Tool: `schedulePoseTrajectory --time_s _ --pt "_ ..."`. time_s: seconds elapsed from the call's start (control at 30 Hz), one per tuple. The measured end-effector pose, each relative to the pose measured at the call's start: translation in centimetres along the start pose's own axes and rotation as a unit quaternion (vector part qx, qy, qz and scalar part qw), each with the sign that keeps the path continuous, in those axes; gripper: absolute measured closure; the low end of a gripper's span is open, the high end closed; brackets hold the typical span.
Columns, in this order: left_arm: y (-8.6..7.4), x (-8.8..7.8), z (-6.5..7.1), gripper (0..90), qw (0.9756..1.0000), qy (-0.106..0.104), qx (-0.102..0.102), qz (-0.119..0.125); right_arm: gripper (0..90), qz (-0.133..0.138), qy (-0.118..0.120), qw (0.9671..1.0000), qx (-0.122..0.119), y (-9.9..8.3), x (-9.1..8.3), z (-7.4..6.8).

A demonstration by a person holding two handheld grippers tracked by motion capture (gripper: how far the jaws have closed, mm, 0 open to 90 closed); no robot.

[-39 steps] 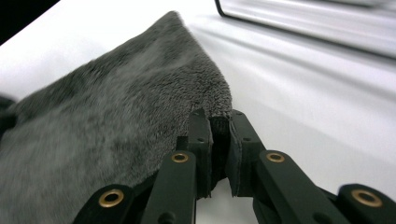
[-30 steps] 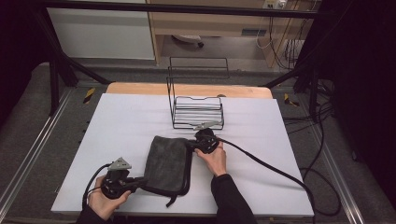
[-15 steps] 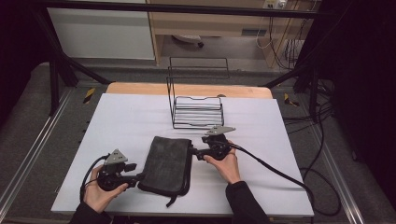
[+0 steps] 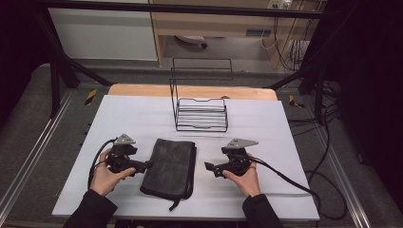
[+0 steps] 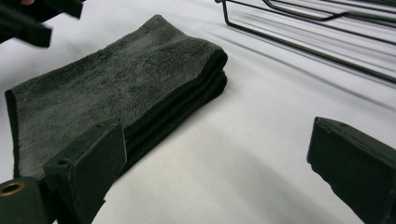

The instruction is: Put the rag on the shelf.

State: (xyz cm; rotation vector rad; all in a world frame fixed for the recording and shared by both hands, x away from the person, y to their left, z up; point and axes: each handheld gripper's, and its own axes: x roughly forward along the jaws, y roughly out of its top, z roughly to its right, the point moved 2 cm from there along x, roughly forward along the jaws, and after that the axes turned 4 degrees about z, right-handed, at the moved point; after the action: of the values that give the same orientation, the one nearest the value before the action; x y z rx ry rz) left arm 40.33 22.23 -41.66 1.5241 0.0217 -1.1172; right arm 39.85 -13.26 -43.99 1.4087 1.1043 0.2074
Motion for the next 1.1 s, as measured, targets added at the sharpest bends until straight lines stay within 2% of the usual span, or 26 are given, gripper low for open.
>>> schedulePoseTrajectory --time_s 0.07,0.17,0.33,0.43,0.57,0.63,0.73,0.93,1.1 --pt "0.5 0.3 -0.3 9.6 0.9999 0.01 0.001 0.006 3.9 0.0 0.002 1.0 0.006 -0.5 -0.2 0.0" --pt "1.1 1.0 -0.8 9.7 0.9998 0.014 -0.003 0.012 2.8 -0.008 -0.003 0.9999 0.007 -1.1 -0.4 0.2" --pt "1.7 2.4 -1.5 9.9 0.9997 0.025 -0.002 0.006 2.4 -0.017 -0.003 0.9998 0.007 -1.7 -0.7 0.2" --pt "1.9 3.3 -1.8 11.9 0.9996 0.026 -0.01 0.009 2.5 -0.016 -0.002 0.9999 0.007 -1.7 -0.8 0.1" --pt "2.0 4.6 -2.5 17.5 0.9992 0.039 -0.01 -0.004 2.7 -0.014 0.001 0.9999 0.009 -1.7 -0.8 0.1" --pt "1.9 5.3 -2.6 20.4 0.9991 0.039 -0.014 -0.01 2.8 -0.016 0.0 0.9998 0.011 -1.7 -0.8 0.0" --pt "1.7 6.0 -2.6 27.5 0.9988 0.042 -0.01 -0.021 2.8 -0.017 0.001 0.9998 0.008 -1.8 -0.7 0.1" --pt "2.0 6.7 -3.1 43.8 0.9986 0.038 -0.036 -0.01 2.9 -0.018 0.001 0.9998 0.011 -1.8 -0.7 0.1" --pt "2.0 7.5 -3.2 53.7 0.9985 0.026 -0.044 -0.016 3.0 -0.017 -0.001 0.9998 0.011 -1.8 -0.6 0.1"
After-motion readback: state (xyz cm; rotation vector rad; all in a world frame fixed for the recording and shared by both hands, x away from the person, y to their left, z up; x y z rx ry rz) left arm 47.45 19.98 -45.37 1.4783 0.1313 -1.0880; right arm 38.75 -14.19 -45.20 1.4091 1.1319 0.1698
